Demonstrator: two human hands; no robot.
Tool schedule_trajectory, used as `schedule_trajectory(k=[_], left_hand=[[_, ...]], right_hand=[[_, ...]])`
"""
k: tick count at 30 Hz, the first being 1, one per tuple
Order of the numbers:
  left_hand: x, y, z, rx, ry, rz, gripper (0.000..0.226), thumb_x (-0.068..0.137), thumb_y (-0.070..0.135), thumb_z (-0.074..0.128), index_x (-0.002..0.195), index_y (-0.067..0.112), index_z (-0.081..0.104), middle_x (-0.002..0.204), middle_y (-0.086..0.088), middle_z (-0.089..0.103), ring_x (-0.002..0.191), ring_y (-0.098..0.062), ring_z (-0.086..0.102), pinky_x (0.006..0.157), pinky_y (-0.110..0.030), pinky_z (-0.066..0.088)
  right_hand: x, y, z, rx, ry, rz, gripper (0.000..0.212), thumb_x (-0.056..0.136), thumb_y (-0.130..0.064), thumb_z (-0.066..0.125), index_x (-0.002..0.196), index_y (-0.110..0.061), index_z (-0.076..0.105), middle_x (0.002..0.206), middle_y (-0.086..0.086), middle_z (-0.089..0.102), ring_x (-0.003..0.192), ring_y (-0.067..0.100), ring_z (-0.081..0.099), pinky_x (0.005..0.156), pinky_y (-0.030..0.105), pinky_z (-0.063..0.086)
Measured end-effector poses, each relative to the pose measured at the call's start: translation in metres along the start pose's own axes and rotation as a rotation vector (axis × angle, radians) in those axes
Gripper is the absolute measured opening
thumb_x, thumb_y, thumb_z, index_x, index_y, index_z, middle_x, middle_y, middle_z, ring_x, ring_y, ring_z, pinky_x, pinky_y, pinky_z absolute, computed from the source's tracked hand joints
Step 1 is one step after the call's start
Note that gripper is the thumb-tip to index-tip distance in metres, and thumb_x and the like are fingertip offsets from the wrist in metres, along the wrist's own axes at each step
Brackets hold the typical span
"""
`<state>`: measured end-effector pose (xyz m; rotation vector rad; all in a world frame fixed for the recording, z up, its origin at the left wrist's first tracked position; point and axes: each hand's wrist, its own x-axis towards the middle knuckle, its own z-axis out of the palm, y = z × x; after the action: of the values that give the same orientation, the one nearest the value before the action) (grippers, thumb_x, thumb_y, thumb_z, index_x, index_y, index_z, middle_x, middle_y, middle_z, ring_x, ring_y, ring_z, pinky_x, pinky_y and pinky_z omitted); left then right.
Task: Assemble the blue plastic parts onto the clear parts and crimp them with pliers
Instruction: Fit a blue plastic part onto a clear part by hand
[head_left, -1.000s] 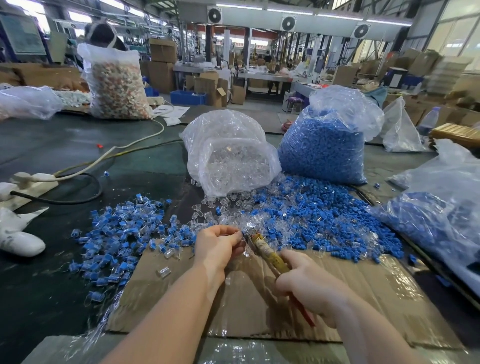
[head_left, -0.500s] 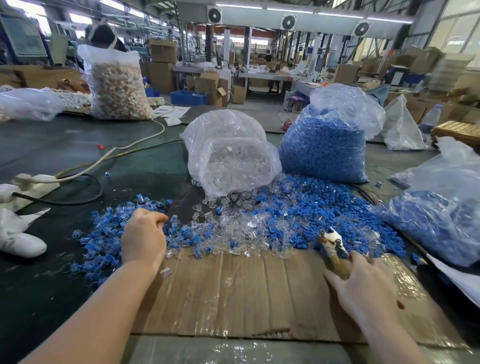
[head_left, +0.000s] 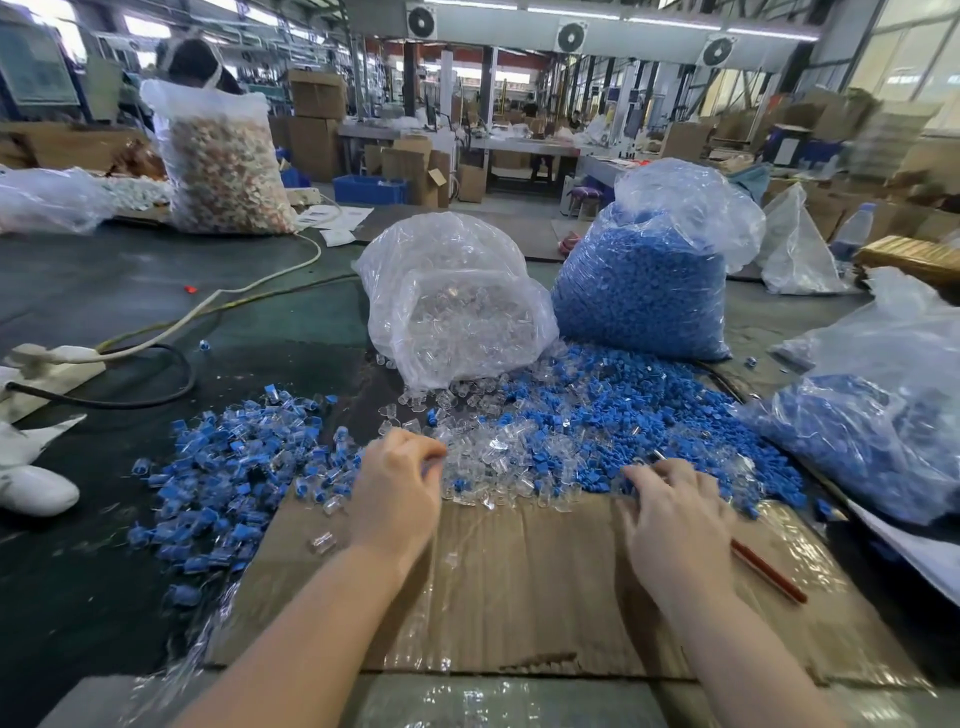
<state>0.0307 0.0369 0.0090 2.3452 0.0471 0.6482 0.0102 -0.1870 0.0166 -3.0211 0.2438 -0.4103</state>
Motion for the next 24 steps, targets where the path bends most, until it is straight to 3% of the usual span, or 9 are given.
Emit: schedule_trajectory(k=[3,10,16,20,22,24], left_hand=[[-0.014,0.015,0.021,-0.076,-0.139,0.048,0.018,0.089,0.015,0.058,0.105,0.015,0.067,0.100,0.003,0.060,0.093,-0.007,0.051,0.086,-0.019,0.044],[-0.025,0.015,0.034,-0.070,-0.223,0.134,0.029,0.090,0.019,0.059,0.119,0.020,0.061,0.101,0.013,0.046,0.097,-0.002,0.046,0.094,-0.016,0.038],[-0.028,0.014,0.033,-0.057,-0.216,0.142,0.033,0.089,0.022,0.059,0.122,0.021,0.058,0.103,0.013,0.044,0.096,-0.002,0.047,0.094,-0.015,0.039],[-0.027,0.013,0.036,0.025,-0.241,0.166,0.038,0.093,0.029,0.053,0.131,0.026,0.050,0.105,0.011,0.039,0.102,-0.002,0.038,0.095,-0.013,0.031],[-0.026,0.013,0.037,0.033,-0.248,0.147,0.035,0.092,0.030,0.055,0.127,0.027,0.053,0.105,0.010,0.040,0.103,-0.003,0.038,0.096,-0.015,0.033],[-0.025,0.013,0.038,0.031,-0.244,0.135,0.031,0.090,0.030,0.057,0.121,0.028,0.056,0.104,0.011,0.039,0.102,-0.003,0.038,0.093,-0.014,0.032]], right_hand=[[0.009,-0.010,0.006,-0.001,-0.071,-0.028,0.029,0.097,-0.021,0.039,0.119,-0.033,0.053,0.131,-0.001,0.041,0.124,0.023,0.032,0.102,0.044,0.028],[0.024,-0.012,0.010,-0.061,-0.028,-0.049,0.024,0.096,-0.019,0.043,0.097,-0.032,0.063,0.101,-0.010,0.050,0.101,0.018,0.035,0.084,0.038,0.021],[0.026,-0.012,0.014,-0.008,-0.020,-0.069,0.017,0.096,-0.015,0.043,0.096,-0.026,0.056,0.106,-0.005,0.050,0.105,0.020,0.040,0.095,0.041,0.031],[0.020,-0.013,0.016,0.005,0.027,-0.067,0.013,0.097,-0.018,0.043,0.100,-0.025,0.053,0.109,-0.007,0.050,0.108,0.019,0.041,0.096,0.038,0.030],[0.014,-0.019,0.015,0.068,0.112,-0.106,0.011,0.097,-0.021,0.044,0.099,-0.023,0.054,0.104,-0.006,0.056,0.102,0.019,0.046,0.090,0.035,0.033],[0.006,-0.030,0.012,0.239,0.190,-0.180,0.007,0.093,-0.021,0.053,0.091,-0.016,0.058,0.087,-0.002,0.061,0.084,0.020,0.052,0.075,0.033,0.037]])
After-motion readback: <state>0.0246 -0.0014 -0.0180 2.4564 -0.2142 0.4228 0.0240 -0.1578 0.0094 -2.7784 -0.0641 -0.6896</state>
